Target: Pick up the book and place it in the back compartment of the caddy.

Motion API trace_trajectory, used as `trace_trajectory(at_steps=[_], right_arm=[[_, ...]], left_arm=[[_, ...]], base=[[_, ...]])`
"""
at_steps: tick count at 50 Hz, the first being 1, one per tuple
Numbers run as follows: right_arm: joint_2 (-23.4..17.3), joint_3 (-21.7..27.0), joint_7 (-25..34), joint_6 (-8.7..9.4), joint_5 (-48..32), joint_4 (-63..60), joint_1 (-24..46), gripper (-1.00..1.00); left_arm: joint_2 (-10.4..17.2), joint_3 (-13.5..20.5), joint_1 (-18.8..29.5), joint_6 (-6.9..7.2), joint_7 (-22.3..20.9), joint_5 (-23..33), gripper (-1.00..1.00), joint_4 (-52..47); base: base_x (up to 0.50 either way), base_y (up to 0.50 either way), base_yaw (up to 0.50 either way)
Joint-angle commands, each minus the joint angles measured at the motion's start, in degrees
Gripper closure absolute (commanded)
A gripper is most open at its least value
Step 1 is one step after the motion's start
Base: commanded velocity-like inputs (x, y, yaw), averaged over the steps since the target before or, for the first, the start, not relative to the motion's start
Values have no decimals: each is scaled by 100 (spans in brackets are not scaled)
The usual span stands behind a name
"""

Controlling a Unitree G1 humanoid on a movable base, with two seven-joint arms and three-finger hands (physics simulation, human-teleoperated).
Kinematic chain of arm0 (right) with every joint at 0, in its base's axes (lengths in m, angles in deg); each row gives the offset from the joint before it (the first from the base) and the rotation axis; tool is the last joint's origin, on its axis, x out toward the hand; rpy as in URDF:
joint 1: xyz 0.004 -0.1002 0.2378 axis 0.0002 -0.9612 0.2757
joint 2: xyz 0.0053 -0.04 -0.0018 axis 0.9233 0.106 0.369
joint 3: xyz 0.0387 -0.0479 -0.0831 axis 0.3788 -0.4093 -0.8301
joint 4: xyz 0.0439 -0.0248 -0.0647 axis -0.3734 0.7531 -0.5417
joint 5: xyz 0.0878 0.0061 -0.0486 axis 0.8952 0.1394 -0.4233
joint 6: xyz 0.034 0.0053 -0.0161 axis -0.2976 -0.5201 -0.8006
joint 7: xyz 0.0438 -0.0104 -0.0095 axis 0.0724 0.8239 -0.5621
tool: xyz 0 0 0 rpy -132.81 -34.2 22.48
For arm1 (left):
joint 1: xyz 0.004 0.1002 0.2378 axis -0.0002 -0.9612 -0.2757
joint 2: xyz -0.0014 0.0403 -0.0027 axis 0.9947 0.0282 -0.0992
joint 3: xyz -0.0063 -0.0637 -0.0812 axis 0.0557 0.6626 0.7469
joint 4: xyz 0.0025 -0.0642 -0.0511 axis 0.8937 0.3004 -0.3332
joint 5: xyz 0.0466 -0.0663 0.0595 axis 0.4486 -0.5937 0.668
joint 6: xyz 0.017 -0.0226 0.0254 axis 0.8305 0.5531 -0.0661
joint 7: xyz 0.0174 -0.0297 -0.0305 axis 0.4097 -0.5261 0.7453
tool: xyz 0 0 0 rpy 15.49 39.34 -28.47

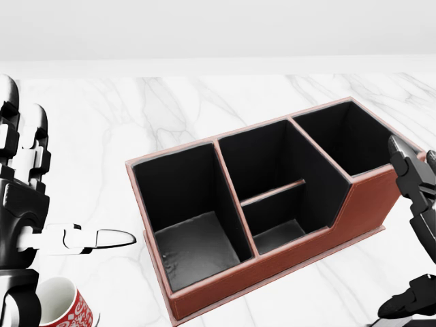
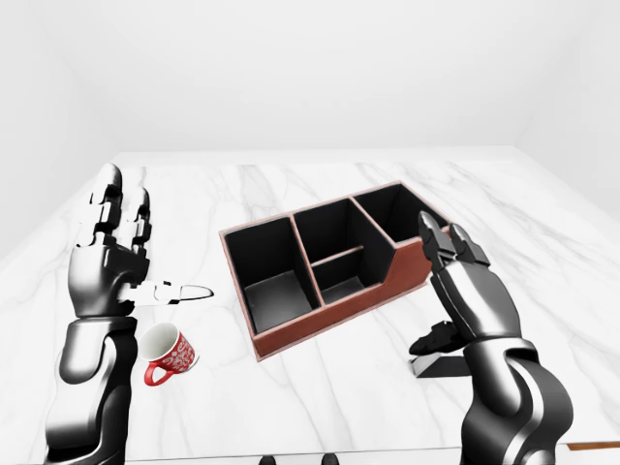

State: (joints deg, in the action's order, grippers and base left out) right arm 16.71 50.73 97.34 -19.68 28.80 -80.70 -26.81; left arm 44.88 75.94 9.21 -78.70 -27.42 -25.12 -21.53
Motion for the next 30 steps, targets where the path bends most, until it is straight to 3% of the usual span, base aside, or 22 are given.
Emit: trace_trajectory(at_steps=[1, 30], right_arm=[[14, 97, 0, 0, -2, 208, -108, -100], [-82, 497, -153, 0, 184, 938, -315, -100]], left_arm=[[2, -2, 3, 0, 3, 2, -100, 28], [6, 14, 12, 0, 5, -9, -100, -65]], base=[[0, 0, 0], [0, 0, 0]])
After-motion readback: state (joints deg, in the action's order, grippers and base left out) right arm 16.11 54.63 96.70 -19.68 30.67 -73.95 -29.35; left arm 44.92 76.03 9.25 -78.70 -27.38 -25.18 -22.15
